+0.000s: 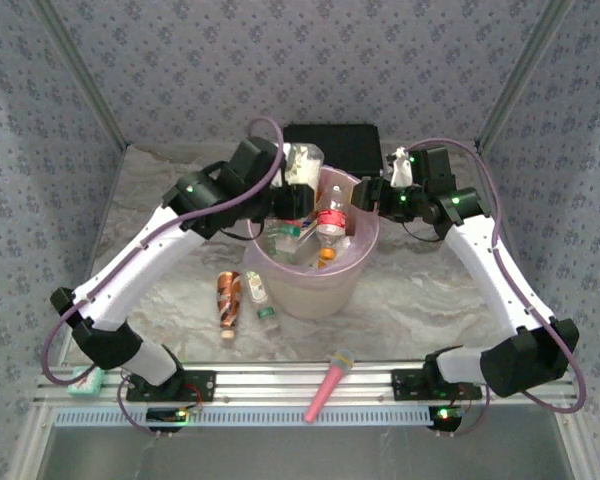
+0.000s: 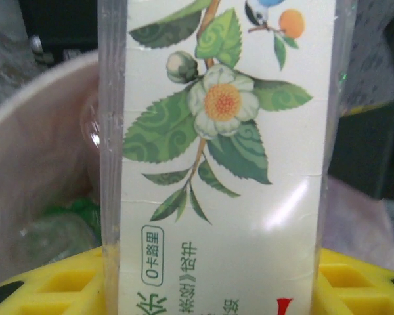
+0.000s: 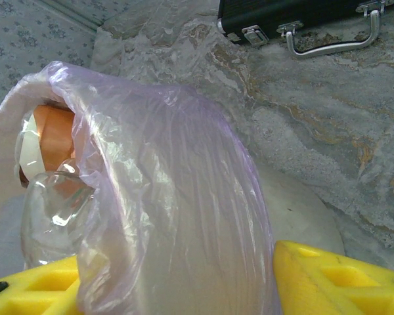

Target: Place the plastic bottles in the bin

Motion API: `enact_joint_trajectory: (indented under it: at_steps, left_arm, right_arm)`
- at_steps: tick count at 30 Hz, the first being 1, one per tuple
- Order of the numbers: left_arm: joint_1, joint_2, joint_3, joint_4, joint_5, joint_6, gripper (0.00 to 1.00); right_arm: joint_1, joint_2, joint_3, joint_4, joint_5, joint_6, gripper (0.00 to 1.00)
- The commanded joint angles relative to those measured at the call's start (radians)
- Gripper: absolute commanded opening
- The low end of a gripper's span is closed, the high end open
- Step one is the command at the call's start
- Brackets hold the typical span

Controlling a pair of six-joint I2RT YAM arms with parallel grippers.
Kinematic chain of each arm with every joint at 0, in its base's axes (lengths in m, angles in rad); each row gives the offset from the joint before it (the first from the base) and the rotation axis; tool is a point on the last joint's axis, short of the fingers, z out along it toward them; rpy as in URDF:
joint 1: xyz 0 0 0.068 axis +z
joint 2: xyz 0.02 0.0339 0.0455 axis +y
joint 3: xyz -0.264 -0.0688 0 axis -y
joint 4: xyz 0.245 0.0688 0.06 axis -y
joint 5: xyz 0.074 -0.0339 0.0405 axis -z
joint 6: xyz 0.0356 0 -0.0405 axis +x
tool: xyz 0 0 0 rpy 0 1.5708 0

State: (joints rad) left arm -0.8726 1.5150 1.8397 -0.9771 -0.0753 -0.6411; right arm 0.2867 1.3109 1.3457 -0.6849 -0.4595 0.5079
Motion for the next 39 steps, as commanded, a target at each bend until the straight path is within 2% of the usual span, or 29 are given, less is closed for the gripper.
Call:
enact_joint_trajectory:
  at_steps: [1,3,4,7,11,16,18,21,23,29,35,39]
  left_arm:
    - [-0.017,-0.071,-0.075,0.001,-0.007,-0.059,0.23]
    - [-0.037,-0.093,-0.12,0.015,-0.007,-0.076,0.24]
    - [-0.046,-0.097,-0.134,0.011,-0.01,-0.078,0.28]
    - [-0.051,-0.101,-0.136,-0.009,-0.015,-0.053,0.51]
    - [-0.051,-0.121,-0.094,0.03,-0.039,0.001,0.74]
    - [-0.048,-0.098,0.007,0.032,-0.128,0.108,0.84]
    - [-0.038,-0.082,0.027,0.03,-0.148,0.132,0.83]
    - [-0.028,-0.058,0.026,0.056,-0.161,0.149,0.72]
    - [-0.029,-0.036,0.024,0.069,-0.159,0.156,0.61]
    - [-0.031,0.01,-0.022,0.068,-0.105,0.125,0.44]
    - [-0.046,-0.046,-0.172,0.084,-0.094,0.045,0.35]
    - [-0.045,-0.109,-0.315,0.146,-0.101,-0.012,0.33]
  right_arm:
    - [0.0,0.006,0.027,-0.019,0.0,-0.019,0.62]
    - [-0.002,0.006,0.026,-0.021,0.001,-0.02,0.62]
    - [-0.003,0.007,0.024,-0.019,0.0,-0.02,0.62]
    - [-0.003,0.009,0.02,-0.012,-0.005,-0.017,0.62]
    - [-0.001,0.009,0.02,-0.011,-0.007,-0.014,0.62]
    - [-0.001,0.002,0.02,-0.014,-0.004,-0.012,0.62]
    - [0.0,-0.002,0.02,-0.016,-0.004,-0.014,0.62]
    - [-0.001,-0.002,0.019,-0.016,-0.004,-0.014,0.62]
    - [0.001,-0.001,0.016,-0.014,-0.005,-0.012,0.61]
    - [-0.001,-0.001,0.015,-0.017,-0.004,-0.018,0.62]
    - [-0.002,-0.001,0.006,-0.008,-0.005,-0.014,0.62]
    - [-0.002,0.0,0.007,-0.007,-0.006,-0.014,0.62]
